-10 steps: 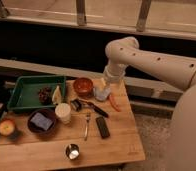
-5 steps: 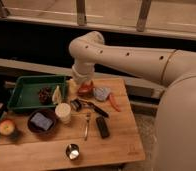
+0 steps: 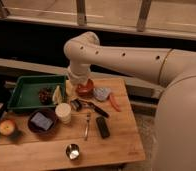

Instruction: Place sponge in metal cup

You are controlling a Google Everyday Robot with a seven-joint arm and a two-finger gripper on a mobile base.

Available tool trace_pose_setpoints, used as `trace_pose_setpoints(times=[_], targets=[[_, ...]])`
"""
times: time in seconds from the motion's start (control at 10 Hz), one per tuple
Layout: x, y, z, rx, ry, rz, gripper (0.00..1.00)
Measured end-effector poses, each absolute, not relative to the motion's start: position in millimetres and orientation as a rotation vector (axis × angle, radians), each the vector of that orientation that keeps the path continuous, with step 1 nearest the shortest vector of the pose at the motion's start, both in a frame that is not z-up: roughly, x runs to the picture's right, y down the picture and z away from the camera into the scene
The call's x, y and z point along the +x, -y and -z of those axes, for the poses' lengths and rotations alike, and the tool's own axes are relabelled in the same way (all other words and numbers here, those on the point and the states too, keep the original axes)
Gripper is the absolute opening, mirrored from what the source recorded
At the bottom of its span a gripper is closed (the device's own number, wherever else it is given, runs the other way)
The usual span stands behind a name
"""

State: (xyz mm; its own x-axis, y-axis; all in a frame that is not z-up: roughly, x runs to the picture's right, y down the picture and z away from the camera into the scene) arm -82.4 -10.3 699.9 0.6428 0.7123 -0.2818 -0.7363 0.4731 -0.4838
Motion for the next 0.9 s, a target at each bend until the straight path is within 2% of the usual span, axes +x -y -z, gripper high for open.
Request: trace_pose_setpoints(times=[0.3, 0.9], targets=[[-110, 1, -703, -0.628, 0.009, -0.847, 0.62], [-247, -27, -742, -0.729, 0.185, -0.655, 0.62]])
